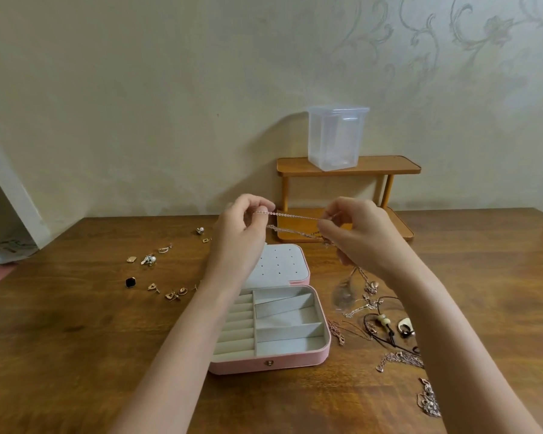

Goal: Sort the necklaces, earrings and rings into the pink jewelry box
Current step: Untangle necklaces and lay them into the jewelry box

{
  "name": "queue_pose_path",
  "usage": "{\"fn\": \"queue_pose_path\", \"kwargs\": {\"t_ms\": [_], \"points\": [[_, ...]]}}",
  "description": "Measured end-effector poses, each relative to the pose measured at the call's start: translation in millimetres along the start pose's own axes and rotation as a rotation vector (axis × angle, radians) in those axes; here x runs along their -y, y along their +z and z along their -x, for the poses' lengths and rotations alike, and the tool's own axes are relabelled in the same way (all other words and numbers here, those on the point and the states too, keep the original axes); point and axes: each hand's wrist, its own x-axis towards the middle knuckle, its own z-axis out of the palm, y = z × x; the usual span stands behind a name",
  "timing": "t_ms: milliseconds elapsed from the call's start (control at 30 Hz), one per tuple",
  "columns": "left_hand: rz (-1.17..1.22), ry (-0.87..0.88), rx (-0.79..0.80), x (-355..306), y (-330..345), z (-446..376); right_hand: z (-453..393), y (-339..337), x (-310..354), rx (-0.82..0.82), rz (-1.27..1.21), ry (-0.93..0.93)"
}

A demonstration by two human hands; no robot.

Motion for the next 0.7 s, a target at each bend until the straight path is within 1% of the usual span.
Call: {"fn": "queue_pose_path", "kwargs": {"t_ms": [100,133,200,233,267,300,367,433,500,567,633,700], "points": [[0.125,-0.120,0.063,-1.0,0.7,0.8,1.0,8.3,-1.0,-0.011,0.189,0.004],[0.229,-0.170,0.091,-3.0,0.9,1.3,1.2,11.2,-1.5,-0.032,0.255,0.007],[0.547,-0.301,0.150,-10.1,-1.3,1.6,1.5,12.9,-1.4,-0.083,0.317,-0.017],[0.691,-0.359,0.160,-12.3,-3.4,1.0,1.5,11.5,-0.4,-0.081,0.298,-0.041],[0.768,-0.391,0.154,-12.8,-5.7,-0.4,1.4,9.0,1.9,-0.056,0.248,-0.069],[0.779,-0.403,0.140,-12.9,-7.5,-1.4,1.6,6.4,5.0,-0.016,0.190,-0.094],[0.716,-0.383,0.104,-12.2,-8.5,-1.9,2.4,2.8,10.2,0.041,0.134,-0.120],[0.657,-0.344,0.085,-14.1,-8.6,0.0,3.9,2.1,13.5,0.077,0.118,-0.107],[0.612,-0.303,0.082,-17.3,-9.8,1.8,6.5,2.0,16.8,0.163,0.029,-0.060],[0.559,-0.256,0.100,-20.5,-11.5,3.3,9.1,0.2,18.5,0.274,-0.105,-0.001],[0.505,-0.215,0.137,-23.4,-11.6,5.1,11.2,-0.6,19.5,0.316,-0.161,0.019],[0.457,-0.189,0.168,-24.7,-10.5,6.8,12.2,1.1,22.1,0.349,-0.236,-0.002]]}}
